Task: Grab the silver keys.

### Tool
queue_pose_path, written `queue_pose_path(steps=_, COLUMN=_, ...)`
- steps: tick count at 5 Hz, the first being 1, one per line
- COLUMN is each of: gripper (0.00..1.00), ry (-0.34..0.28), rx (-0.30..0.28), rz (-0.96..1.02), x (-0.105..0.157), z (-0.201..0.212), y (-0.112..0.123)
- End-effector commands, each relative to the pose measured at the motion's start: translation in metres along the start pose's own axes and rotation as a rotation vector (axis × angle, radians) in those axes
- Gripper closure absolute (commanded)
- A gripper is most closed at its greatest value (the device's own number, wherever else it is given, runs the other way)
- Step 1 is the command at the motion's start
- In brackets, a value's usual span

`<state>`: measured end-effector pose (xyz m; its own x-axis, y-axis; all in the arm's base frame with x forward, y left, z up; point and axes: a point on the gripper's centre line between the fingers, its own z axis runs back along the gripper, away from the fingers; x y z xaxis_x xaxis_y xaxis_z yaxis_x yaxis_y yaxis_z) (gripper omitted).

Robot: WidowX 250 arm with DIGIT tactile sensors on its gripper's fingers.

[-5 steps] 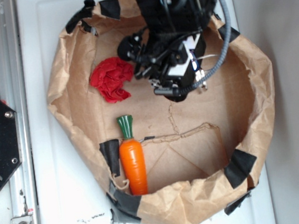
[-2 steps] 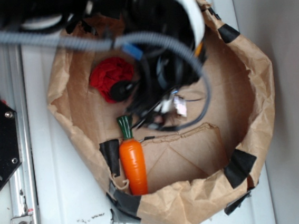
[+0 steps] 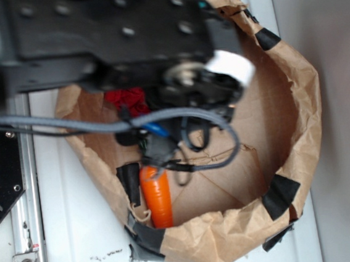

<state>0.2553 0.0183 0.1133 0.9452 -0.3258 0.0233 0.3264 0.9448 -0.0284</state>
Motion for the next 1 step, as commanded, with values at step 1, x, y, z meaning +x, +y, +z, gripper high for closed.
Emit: queue_pose_path(steps=1, gripper=1.0, ry=-0.113, rx=0.035, rz=0.04, x=0.0193, z=0.0085, y=0.0033)
